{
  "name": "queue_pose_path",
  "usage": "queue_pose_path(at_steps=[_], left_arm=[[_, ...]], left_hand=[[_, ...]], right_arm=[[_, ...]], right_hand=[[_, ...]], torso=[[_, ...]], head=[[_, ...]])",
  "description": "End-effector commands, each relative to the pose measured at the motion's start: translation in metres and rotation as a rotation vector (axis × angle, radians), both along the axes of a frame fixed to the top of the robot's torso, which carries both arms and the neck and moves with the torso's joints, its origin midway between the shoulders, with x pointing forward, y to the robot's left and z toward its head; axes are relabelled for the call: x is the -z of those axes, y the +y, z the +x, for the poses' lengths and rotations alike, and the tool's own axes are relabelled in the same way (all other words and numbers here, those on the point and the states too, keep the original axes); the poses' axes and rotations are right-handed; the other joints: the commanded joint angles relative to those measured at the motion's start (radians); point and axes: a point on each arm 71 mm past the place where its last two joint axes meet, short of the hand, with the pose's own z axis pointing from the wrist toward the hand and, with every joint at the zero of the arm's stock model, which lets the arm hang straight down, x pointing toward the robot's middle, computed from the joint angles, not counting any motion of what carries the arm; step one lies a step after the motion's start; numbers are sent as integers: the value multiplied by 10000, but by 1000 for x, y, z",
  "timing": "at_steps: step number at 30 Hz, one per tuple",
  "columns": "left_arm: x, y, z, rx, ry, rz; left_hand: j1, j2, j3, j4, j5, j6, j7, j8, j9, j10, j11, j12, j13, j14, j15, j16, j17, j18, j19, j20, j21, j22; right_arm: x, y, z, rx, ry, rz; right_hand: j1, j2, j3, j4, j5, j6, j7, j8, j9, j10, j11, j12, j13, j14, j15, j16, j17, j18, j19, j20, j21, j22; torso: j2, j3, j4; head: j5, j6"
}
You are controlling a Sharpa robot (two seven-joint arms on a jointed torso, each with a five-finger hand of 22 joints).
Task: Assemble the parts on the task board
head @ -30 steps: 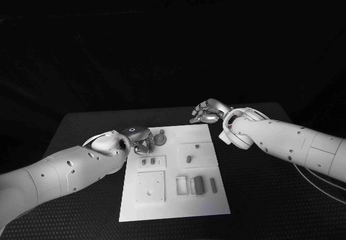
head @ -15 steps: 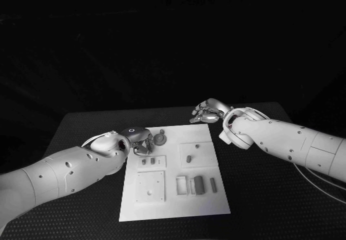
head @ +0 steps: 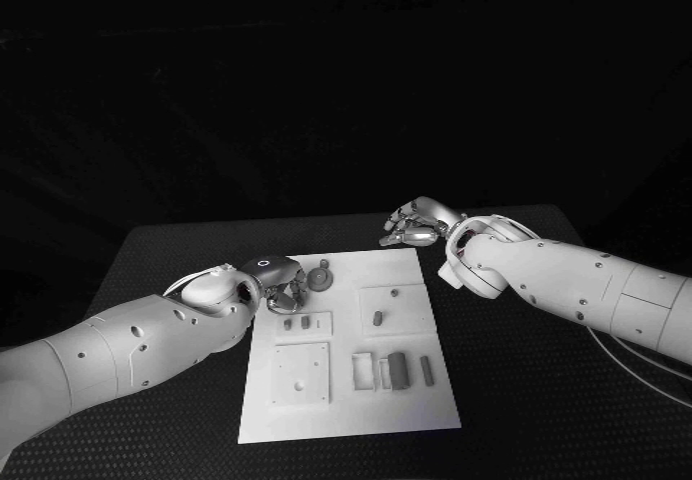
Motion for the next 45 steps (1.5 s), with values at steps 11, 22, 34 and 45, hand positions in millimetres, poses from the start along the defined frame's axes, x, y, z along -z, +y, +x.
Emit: queue_pose_path(at_steps=[11,22,34,45], left_arm=[[5,1,1,-6,183,238],[1,7,3,-367,40,-413],[0,9,3,-404,-57,-601],[0,14,4,-597,-48,-616]], left_hand=[[19,32,66,6,35,26,35,34,-6,137,134,-12,10,1,-50,-82,-20,719,-26,-56,11,197],[195,-584,19,-5,29,-530,251,-254,-172,-409,362,-309,-79,-303,169,-207,-37,685,-335,82,-146,196],[175,-865,-132,10,29,-932,437,-426,-274,-724,463,-302,-70,-371,269,-209,-29,754,-359,184,-187,192],[144,-931,-177,14,29,-1213,498,-525,-337,-838,496,-271,-19,-376,303,-209,-28,806,-346,231,-218,187]], right_arm=[[0,1,0,-117,-15,14],[-1,0,0,-69,-50,21],[-1,-1,0,-42,-47,14],[0,-1,0,-41,1,-8]], right_hand=[[67,-7,-74,-17,16,-81,125,33,-18,73,9,-43,-23,54,24,-69,20,-144,-55,10,-71,18],[77,-30,-82,-28,16,-93,128,32,-28,61,17,-64,-54,25,35,-109,25,-151,-77,14,-92,27],[86,-46,-90,-30,16,-104,132,34,-39,57,25,-82,-89,-16,58,-162,30,-165,-114,22,-121,41],[93,-53,-94,-28,16,-113,134,35,-48,43,35,-101,-118,-42,75,-198,36,-174,-141,26,-141,54]], torso=[[2,3,-2],[-4,-3,1],[3,-3,-5],[1,-1,-4]], head=[[-4,13],[-27,35],[-19,36],[10,44]])
